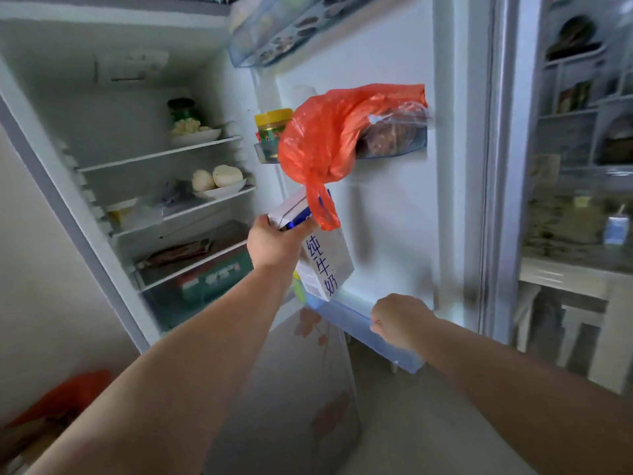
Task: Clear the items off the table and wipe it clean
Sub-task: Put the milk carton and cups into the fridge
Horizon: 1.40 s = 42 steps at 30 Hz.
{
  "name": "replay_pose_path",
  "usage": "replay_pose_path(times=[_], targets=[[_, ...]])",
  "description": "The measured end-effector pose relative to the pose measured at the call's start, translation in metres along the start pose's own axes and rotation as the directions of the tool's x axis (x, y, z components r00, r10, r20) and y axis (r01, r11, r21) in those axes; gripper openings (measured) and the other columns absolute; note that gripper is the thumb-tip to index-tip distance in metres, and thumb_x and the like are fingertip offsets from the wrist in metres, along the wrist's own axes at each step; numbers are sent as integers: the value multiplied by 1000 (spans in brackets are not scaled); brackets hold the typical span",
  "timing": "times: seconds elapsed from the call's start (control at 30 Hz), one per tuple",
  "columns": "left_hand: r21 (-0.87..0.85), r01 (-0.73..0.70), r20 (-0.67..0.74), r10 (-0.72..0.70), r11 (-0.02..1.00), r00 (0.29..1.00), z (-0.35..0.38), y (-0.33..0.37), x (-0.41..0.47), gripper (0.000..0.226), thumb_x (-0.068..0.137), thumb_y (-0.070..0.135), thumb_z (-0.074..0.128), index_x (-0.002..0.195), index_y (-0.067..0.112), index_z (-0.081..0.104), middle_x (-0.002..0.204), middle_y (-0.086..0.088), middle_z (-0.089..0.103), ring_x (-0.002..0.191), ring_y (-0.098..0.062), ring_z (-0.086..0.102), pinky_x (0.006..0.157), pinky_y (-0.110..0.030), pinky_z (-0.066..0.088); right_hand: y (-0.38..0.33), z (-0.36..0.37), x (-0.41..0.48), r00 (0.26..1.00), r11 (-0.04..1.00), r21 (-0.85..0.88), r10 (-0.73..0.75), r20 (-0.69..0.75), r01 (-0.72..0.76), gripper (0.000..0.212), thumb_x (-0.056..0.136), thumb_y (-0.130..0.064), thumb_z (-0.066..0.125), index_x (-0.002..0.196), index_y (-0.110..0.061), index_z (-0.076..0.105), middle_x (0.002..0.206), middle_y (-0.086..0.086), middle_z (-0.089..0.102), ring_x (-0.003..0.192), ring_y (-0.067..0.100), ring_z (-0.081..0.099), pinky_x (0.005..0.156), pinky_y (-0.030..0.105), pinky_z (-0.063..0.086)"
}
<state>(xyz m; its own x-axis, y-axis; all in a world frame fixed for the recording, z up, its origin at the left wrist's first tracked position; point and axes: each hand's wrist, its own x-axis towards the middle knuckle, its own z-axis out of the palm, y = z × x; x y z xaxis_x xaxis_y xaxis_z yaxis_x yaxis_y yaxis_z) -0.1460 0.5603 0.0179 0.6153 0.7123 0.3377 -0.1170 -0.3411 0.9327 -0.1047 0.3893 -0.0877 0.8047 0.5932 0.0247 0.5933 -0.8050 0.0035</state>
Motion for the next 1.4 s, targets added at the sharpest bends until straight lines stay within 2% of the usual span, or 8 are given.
replay_pose_path(times=[0.2, 0.5, 0.7, 0.8, 1.07, 1.17, 1.27, 1.4], targets=[[-14, 4, 150, -2, 1000, 989, 53, -26, 30, 56, 46, 39, 87, 68, 18, 40, 67, -11, 63, 56, -24, 58, 55, -40, 53, 13, -5, 20, 989, 989, 24, 144, -9, -144, 19, 83, -10, 51, 93, -7, 67, 86, 7, 65, 79, 27, 59, 64, 24, 38], [89, 71, 246, -92, 993, 965, 98, -70, 52, 51, 61, 34, 87, 72, 21, 39, 76, -3, 66, 60, -20, 62, 50, -28, 47, 23, -18, 37, 980, 983, -71, 174, 97, -167, 21, 82, -11, 54, 64, -13, 42, 64, -1, 40, 71, 21, 50, 63, 25, 38], [145, 158, 187, -184, 977, 965, 100, -91, 62, 47, 64, 33, 86, 76, 20, 43, 81, -3, 67, 70, -21, 66, 56, -30, 53, 29, -19, 44, 974, 975, -127, 196, 114, -181, 6, 81, -10, 56, 77, -13, 52, 65, 0, 37, 77, 23, 53, 66, 27, 41], [92, 249, 142, -261, 964, 955, 100, -97, 68, 43, 65, 31, 85, 83, 16, 49, 84, -7, 69, 69, -23, 66, 50, -25, 47, 33, -19, 43, 972, 968, -159, 213, 101, -195, 18, 83, -6, 53, 68, -11, 44, 64, 0, 34, 74, 22, 47, 67, 27, 39], [182, 219, 243, -260, 959, 935, 119, -104, 70, 48, 69, 32, 80, 103, 6, 57, 87, -8, 69, 57, -17, 59, 43, -21, 39, 47, -14, 44, 967, 942, -245, 249, 56, -228, 13, 83, -4, 50, 76, -15, 50, 68, 1, 42, 66, 20, 47, 62, 25, 37], [230, 229, 258, -286, 946, 923, 121, -99, 69, 60, 66, 33, 81, 110, 8, 48, 95, -11, 66, 66, -23, 60, 53, -29, 49, 53, -8, 40, 966, 938, -237, 259, -11, -254, 18, 84, 0, 49, 85, -16, 58, 65, 2, 39, 70, 22, 48, 63, 26, 38], [370, 140, 174, -217, 918, 960, 122, -94, 60, 81, 59, 41, 84, 120, 9, 41, 119, -10, 54, 107, -30, 55, 87, -47, 52, 63, 1, 30, 965, 931, -252, 250, -83, -263, 22, 83, 4, 48, 85, -15, 59, 61, 1, 36, 61, 17, 45, 63, 25, 37], [394, 64, 98, -111, 917, 989, 125, -81, 39, 79, 68, 38, 80, 130, 8, 42, 131, -8, 47, 125, -30, 39, 102, -48, 41, 87, 16, 11, 957, 950, -168, 236, -167, -264, 29, 86, 0, 49, 103, -15, 67, 88, 1, 65, 77, 17, 62, 67, 26, 41]])
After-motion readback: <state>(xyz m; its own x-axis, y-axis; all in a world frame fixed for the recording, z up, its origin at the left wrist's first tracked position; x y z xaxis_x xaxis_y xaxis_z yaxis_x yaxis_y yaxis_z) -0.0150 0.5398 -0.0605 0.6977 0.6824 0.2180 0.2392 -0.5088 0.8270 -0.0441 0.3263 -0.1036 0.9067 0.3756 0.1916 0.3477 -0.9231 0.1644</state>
